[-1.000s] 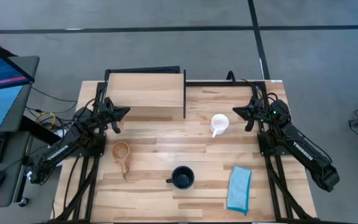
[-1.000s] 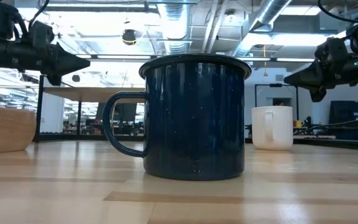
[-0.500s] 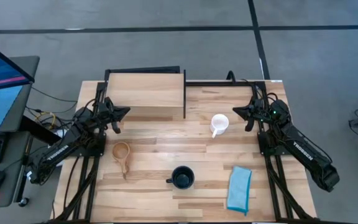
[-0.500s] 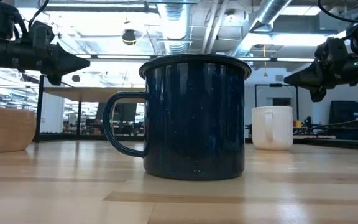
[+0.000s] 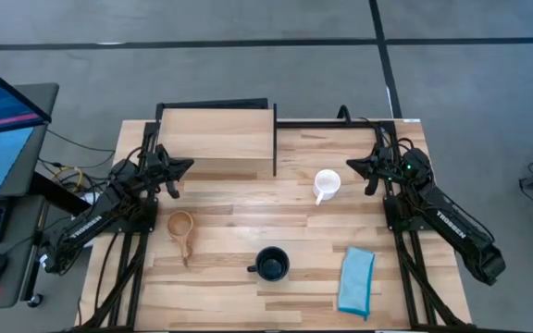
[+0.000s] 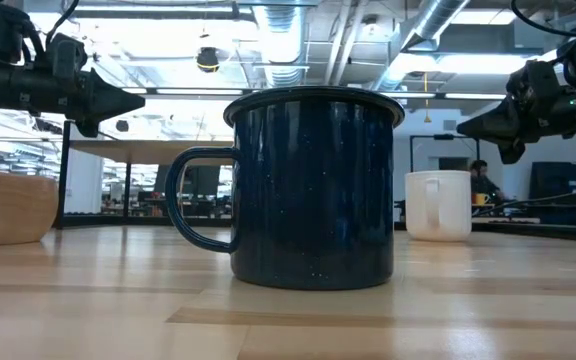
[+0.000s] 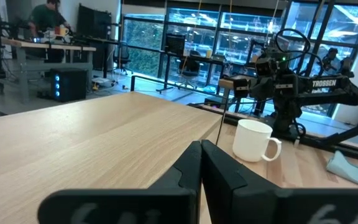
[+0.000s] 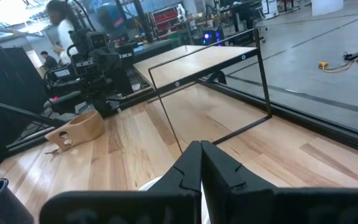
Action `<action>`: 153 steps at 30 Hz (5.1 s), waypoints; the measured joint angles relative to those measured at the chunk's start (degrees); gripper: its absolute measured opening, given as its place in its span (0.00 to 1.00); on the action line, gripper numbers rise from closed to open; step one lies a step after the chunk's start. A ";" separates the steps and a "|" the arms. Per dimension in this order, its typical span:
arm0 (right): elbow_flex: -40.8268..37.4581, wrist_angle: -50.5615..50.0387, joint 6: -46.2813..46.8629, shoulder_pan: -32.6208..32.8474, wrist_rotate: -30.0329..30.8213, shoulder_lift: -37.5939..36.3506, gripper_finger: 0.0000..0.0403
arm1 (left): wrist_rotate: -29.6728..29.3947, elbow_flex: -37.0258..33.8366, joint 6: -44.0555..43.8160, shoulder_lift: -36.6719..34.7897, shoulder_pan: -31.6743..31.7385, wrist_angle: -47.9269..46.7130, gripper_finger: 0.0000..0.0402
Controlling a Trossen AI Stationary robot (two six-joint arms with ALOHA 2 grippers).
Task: Stack small to large cups/mugs on shelf
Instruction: Put the white mug on the shelf
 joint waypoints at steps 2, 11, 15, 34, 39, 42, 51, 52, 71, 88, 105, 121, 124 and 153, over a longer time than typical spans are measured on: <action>0.00 -0.01 0.00 0.00 0.00 0.02 0.07 | -0.71 0.00 0.14 0.01 -0.01 -0.06 0.00; 0.00 0.25 0.01 0.02 1.89 0.00 0.07 | -2.96 0.00 0.11 0.01 0.00 -0.25 0.00; 0.00 1.49 0.33 0.02 2.84 0.00 0.07 | -2.99 -0.01 0.08 0.02 0.00 -0.25 0.00; 0.00 2.00 4.04 0.02 3.08 0.01 0.07 | -2.99 0.00 -0.07 0.01 0.00 -0.25 0.00; 1.83 3.94 8.41 0.09 5.61 0.04 0.07 | -2.99 0.01 -0.07 0.01 0.00 -0.25 0.00; 3.58 10.41 8.47 0.09 5.84 -0.02 0.07 | -2.99 0.00 -0.07 0.01 0.00 -0.25 0.00; 10.77 19.25 9.53 0.09 6.03 0.01 0.07 | -2.99 0.01 -0.05 0.01 0.00 -0.25 0.00; 11.30 19.39 9.92 0.09 6.12 0.01 0.07 | -2.99 0.01 -0.05 0.02 0.00 -0.27 0.00; 11.65 14.09 11.40 0.09 6.21 0.02 0.23 | -3.01 0.01 -0.05 0.01 0.00 -0.25 0.00; 14.49 17.47 21.37 0.99 7.66 1.54 0.27 | -3.01 -0.01 -0.02 0.00 0.00 -0.25 0.00; 37.86 9.99 -0.61 22.94 7.41 27.78 0.27 | -7.31 0.01 -0.02 0.00 0.00 -0.62 0.00; 48.46 -7.47 -6.15 32.76 7.52 46.60 0.27 | -7.31 0.00 -0.02 0.01 0.00 -0.64 0.00; 48.46 -6.93 -4.93 34.46 7.50 49.55 0.27 | -7.31 0.01 -0.02 0.00 0.00 -0.64 0.00; 48.37 3.13 15.06 49.88 7.77 54.86 0.27 | -7.29 0.01 -0.02 0.02 0.00 -0.66 0.00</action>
